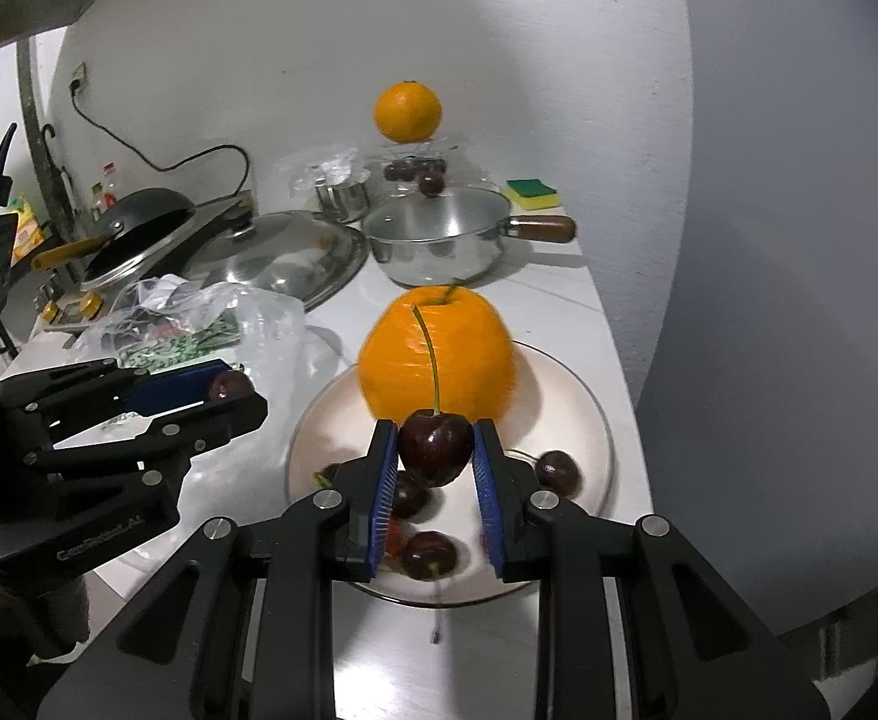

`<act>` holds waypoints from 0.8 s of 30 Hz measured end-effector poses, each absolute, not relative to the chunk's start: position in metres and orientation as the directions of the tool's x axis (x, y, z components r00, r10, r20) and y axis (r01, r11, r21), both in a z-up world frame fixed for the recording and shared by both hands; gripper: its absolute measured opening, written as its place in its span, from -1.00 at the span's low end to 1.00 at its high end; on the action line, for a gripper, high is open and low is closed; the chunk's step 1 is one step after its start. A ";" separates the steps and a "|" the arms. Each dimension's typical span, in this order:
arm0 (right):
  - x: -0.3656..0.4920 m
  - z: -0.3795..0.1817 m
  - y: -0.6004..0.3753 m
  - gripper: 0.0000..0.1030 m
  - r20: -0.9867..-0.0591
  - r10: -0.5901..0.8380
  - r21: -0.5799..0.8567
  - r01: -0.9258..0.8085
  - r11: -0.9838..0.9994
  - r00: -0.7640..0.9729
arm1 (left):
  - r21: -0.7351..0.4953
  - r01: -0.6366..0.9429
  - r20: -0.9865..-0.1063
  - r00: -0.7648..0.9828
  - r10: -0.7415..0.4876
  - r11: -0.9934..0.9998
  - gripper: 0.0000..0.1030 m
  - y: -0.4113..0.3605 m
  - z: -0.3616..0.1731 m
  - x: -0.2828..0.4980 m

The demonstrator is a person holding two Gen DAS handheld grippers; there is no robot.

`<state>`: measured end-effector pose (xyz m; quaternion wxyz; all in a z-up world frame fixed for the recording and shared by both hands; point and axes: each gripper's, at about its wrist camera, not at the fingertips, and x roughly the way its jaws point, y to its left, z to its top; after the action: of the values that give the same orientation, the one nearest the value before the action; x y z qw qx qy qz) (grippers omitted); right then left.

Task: Organize fruits
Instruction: 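Carry both held cherries from the bag over the white plate, then lower both held cherries onto the plate beside the orange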

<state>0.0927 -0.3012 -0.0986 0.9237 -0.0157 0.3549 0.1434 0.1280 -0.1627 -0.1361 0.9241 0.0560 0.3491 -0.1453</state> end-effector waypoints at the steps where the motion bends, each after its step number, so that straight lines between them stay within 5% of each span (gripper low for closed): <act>1: 0.093 -0.099 -0.304 -0.48 -0.660 0.250 0.073 -0.271 0.960 0.708 | 0.003 0.310 -0.663 0.712 -0.231 0.951 -0.43 -0.165 -0.137 0.129; 24: 0.107 -0.129 -0.327 -0.48 -0.704 0.260 0.118 -0.252 0.960 0.661 | -0.007 0.347 -0.717 0.651 -0.247 0.938 -0.43 -0.192 -0.164 0.156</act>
<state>0.1066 -0.3266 -0.1291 0.9113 0.0049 0.3871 0.1405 0.1563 -0.1917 -0.1643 0.9063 0.0656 0.3839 -0.1639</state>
